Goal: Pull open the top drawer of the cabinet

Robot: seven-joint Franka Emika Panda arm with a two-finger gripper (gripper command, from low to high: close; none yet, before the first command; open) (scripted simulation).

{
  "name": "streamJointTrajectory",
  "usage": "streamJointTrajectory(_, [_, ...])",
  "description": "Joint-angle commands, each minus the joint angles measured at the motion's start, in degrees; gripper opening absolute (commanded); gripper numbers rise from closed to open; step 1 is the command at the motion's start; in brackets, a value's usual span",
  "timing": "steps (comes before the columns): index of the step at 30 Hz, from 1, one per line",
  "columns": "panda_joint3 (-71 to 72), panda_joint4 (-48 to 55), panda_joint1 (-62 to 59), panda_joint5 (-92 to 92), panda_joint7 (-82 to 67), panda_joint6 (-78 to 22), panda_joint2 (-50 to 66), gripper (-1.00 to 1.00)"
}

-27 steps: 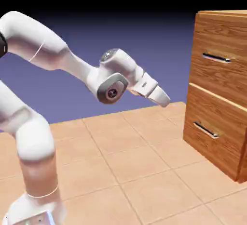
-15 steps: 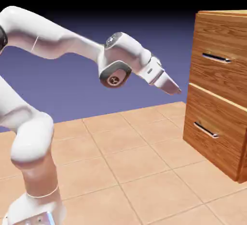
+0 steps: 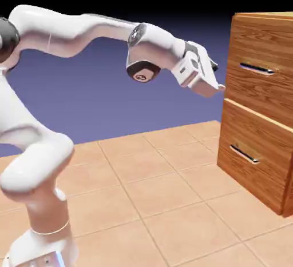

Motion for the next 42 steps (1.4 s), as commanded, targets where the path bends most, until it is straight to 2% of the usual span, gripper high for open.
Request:
streamJointTrajectory(1, [1.39,0.87,-1.48,2.50,-0.60,-0.18,-0.02,0.00])
streamJointTrajectory(38, [52.59,33.18,-56.13,94.69,-22.93,-6.65,-0.58,0.00])
streamJointTrajectory(42, [56.32,36.76,-60.77,94.82,-21.72,-6.03,-1.61,0.00])
